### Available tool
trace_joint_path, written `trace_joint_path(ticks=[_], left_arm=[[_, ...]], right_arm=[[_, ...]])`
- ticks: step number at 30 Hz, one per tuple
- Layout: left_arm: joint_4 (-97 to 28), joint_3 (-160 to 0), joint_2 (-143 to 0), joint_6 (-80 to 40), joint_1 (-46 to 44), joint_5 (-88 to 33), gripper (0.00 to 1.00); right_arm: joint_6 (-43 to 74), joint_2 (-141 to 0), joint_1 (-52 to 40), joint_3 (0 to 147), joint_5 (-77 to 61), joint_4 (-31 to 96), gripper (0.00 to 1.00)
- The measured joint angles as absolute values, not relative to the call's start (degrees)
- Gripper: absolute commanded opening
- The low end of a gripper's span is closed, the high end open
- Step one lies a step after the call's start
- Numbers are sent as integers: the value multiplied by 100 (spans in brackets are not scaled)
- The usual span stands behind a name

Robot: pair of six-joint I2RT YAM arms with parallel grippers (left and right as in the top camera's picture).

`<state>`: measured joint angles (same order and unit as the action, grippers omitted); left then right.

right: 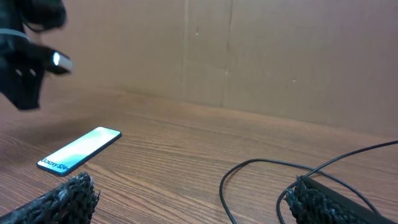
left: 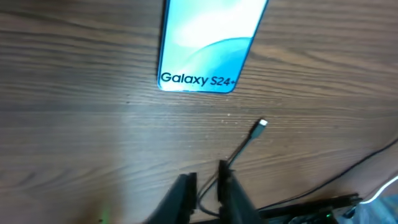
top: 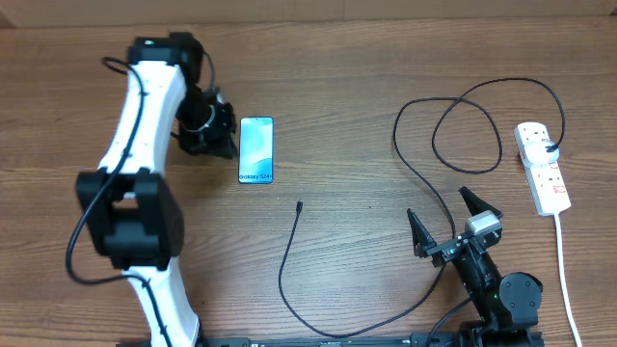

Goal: Plug charger to phone and switch on socket
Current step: 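Move the left gripper over the Galaxy phone and lower onto it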

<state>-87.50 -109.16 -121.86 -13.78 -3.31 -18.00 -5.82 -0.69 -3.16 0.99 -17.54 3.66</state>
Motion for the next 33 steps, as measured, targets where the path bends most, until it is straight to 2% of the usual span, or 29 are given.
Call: trace_joint_path(ticks=[4,7,22,33], left_arm=[[-8656,-10910,-12490,-1404,-493,-1693,81],[-8451,-10910,-12573,-1413,-593,-1529,98],[-6864,-10556,-12582,-1448,-1079,-655,100],[-6593,-10383,-12582,-1514,-1317,-290,100]], right_arm=[[-582,-69,-316,99,-1754,366,100],[-580,-69,-316,99,-1754,366,100],[-580,-69,-316,99,-1754,368,100],[-585,-69,-316,99,-1754,366,100]])
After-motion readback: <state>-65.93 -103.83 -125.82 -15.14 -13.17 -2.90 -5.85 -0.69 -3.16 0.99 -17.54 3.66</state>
